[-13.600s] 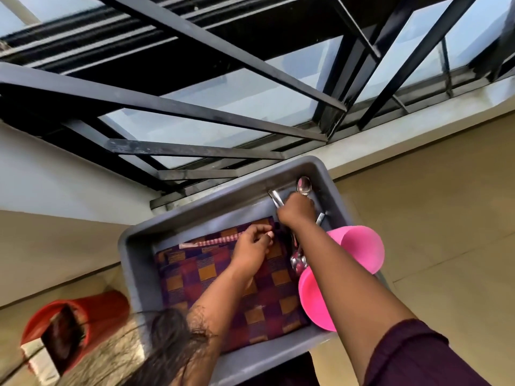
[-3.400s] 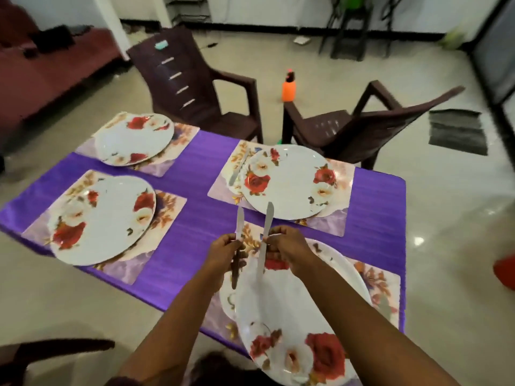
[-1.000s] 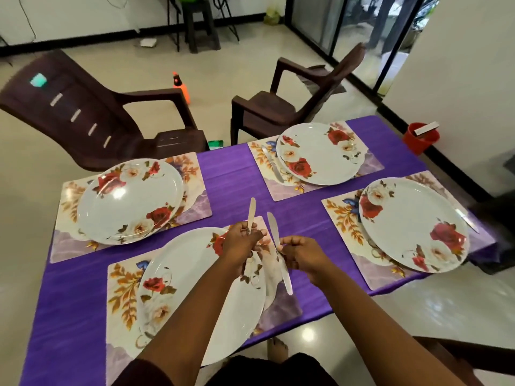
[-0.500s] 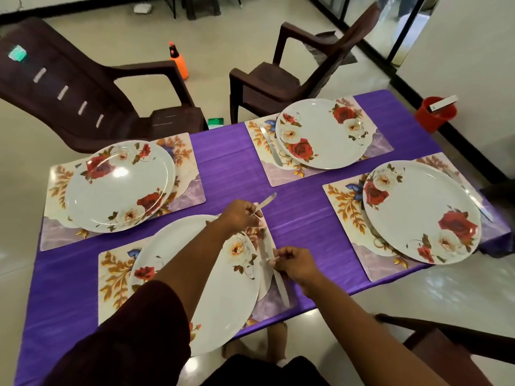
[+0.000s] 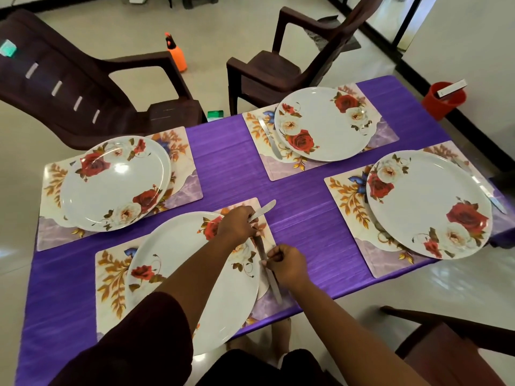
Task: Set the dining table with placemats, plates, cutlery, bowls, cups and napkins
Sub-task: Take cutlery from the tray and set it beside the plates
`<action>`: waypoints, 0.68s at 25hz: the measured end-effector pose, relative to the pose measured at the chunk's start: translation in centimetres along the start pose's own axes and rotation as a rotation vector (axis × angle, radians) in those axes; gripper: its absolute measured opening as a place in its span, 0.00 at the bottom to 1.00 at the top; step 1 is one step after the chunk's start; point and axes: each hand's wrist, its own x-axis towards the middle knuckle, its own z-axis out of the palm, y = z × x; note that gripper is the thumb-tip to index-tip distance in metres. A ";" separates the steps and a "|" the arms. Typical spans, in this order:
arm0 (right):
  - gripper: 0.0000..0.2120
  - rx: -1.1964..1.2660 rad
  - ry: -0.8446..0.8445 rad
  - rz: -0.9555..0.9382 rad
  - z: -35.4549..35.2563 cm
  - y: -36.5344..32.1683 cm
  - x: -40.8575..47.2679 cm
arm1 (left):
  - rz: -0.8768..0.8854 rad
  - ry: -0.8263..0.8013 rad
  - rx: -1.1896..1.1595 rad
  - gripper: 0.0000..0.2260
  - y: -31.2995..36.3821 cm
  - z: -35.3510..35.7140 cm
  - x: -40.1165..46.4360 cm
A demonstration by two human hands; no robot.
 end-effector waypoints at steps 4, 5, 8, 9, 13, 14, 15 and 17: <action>0.06 -0.076 0.041 -0.051 0.3 0.2 -0.5 | 0.018 0.047 0.059 0.19 0.0 0.5 0.3; 0.07 -0.132 0.031 -0.070 0.3 0.2 -0.7 | 0.020 0.052 0.054 0.19 -0.1 0.6 0.3; 0.15 -0.367 -0.045 -0.178 0.1 0.6 -1.0 | 0.032 0.067 0.050 0.18 -0.4 0.9 0.3; 0.17 -0.443 -0.054 -0.233 0.0 0.9 -1.1 | 0.032 0.076 0.040 0.18 -0.5 1.0 0.4; 0.20 -0.596 -0.025 -0.424 0.2 2.8 -1.6 | 0.021 0.100 0.027 0.16 -0.6 1.2 0.4; 0.20 -0.603 -0.013 -0.447 0.2 3.1 -1.6 | 0.016 0.099 0.025 0.16 -0.6 1.2 0.5; 0.20 -0.605 -0.011 -0.460 0.2 3.3 -1.5 | 0.007 0.094 0.015 0.16 -0.6 1.2 0.5; 0.20 -0.596 -0.017 -0.483 0.1 3.4 -1.3 | -0.007 0.070 -0.009 0.16 -0.3 1.1 0.5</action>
